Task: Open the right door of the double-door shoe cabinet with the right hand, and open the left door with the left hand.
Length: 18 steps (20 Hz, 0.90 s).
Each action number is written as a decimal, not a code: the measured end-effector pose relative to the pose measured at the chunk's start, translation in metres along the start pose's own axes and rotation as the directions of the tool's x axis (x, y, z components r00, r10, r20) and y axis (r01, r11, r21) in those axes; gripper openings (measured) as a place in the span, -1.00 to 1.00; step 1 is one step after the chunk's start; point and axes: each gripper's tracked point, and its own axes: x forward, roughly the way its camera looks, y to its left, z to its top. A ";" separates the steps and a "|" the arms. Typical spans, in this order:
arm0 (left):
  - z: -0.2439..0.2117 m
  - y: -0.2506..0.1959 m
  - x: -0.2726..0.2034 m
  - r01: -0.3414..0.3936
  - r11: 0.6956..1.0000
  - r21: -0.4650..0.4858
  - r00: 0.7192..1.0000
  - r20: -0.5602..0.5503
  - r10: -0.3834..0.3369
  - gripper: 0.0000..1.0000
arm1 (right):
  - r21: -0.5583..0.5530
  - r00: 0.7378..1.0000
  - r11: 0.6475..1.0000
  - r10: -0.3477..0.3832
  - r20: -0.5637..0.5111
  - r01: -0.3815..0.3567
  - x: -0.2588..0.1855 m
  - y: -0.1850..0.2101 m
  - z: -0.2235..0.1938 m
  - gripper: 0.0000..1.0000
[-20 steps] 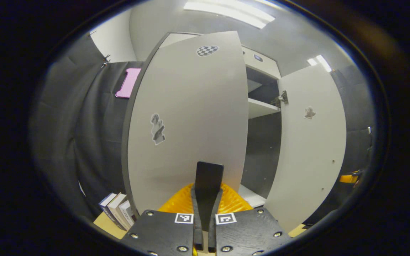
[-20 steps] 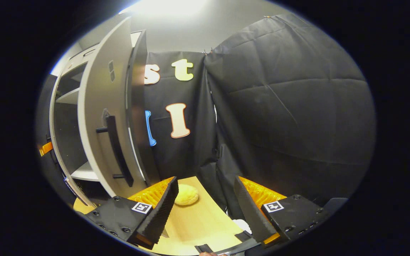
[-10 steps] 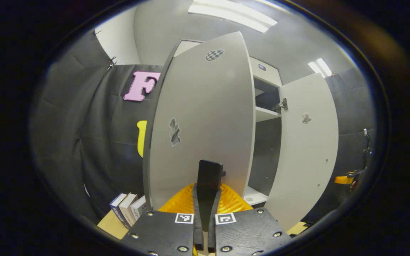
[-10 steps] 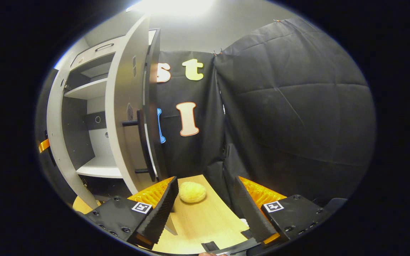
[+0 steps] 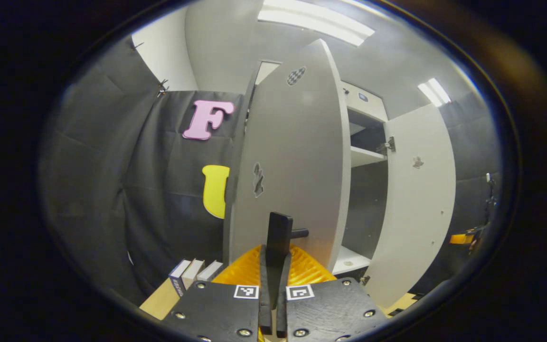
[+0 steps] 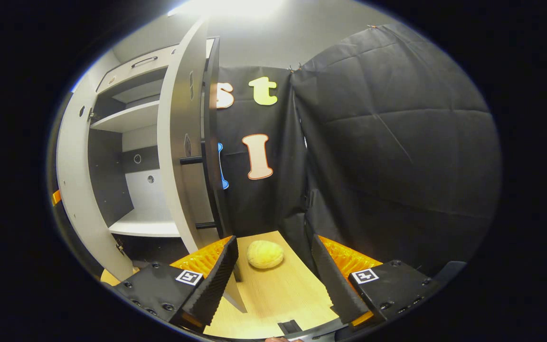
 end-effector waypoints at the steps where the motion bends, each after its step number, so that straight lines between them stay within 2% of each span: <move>1: 0.001 0.004 0.001 -0.013 1.000 0.003 1.000 0.003 0.013 -0.87 | 0.005 1.000 1.000 -0.001 0.000 0.001 -0.001 0.001 0.000 0.96; 3: 0.000 0.013 0.000 -0.038 0.999 0.020 0.999 -0.002 0.038 -0.91 | 0.012 1.000 1.000 -0.005 0.000 0.005 -0.003 0.003 0.001 0.96; 5: -0.013 0.027 -0.005 -0.065 0.997 0.042 0.996 -0.053 0.067 -0.91 | 0.016 1.000 1.000 -0.009 -0.002 0.009 -0.006 0.004 0.002 0.96; 7: -0.013 0.053 -0.016 -0.120 0.992 0.050 0.990 -0.073 0.123 -0.92 | 0.013 1.000 1.000 -0.005 -0.006 0.005 -0.012 0.010 0.002 0.95; 8: -0.013 0.051 -0.012 -0.078 0.997 0.013 0.994 -0.077 0.079 -0.96 | 0.009 1.000 1.000 -0.007 -0.005 0.007 -0.016 0.011 0.003 0.96; 9: -0.013 0.041 -0.011 -0.040 0.998 -0.048 0.996 -0.080 0.036 -0.96 | 0.008 1.000 1.000 -0.011 -0.002 0.011 -0.020 0.013 0.005 0.86; 10: -0.013 0.035 -0.014 -0.030 0.995 -0.090 0.997 -0.079 0.023 -0.96 | 0.010 1.000 1.000 -0.010 0.000 0.010 -0.023 0.017 0.006 0.95; 14: -0.016 0.044 -0.013 -0.047 0.999 -0.027 0.996 -0.074 0.045 -0.96 | -0.008 1.000 1.000 0.001 -0.003 -0.001 -0.033 0.032 0.008 0.96; 18: -0.016 0.046 -0.020 -0.083 0.995 -0.057 0.993 -0.086 0.078 -1.00 | -0.017 1.000 1.000 0.027 0.003 -0.027 -0.038 0.041 0.010 0.95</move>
